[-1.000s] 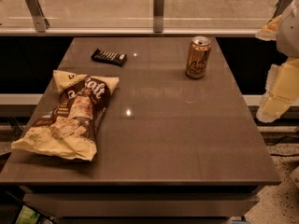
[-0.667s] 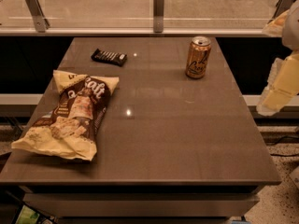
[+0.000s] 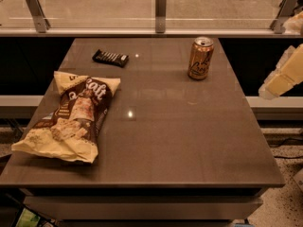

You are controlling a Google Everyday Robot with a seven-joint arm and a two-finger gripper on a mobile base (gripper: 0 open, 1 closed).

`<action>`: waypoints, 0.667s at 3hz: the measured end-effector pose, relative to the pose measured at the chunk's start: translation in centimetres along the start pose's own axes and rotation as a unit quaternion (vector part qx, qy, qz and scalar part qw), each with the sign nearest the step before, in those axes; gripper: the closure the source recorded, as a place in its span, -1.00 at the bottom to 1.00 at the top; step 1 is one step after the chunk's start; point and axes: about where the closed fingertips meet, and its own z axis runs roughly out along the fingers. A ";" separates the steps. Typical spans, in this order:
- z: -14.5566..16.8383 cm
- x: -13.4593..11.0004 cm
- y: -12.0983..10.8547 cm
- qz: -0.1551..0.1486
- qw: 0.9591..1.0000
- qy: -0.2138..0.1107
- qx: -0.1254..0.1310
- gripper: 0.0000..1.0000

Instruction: Move orange can near brown chip bag

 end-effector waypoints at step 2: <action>2.8 -1.5 -3.4 0.056 0.993 -0.101 0.025 -1.00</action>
Offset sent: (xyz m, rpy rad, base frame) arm 0.0795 -0.0015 -0.0075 0.3235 -0.2316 -0.1181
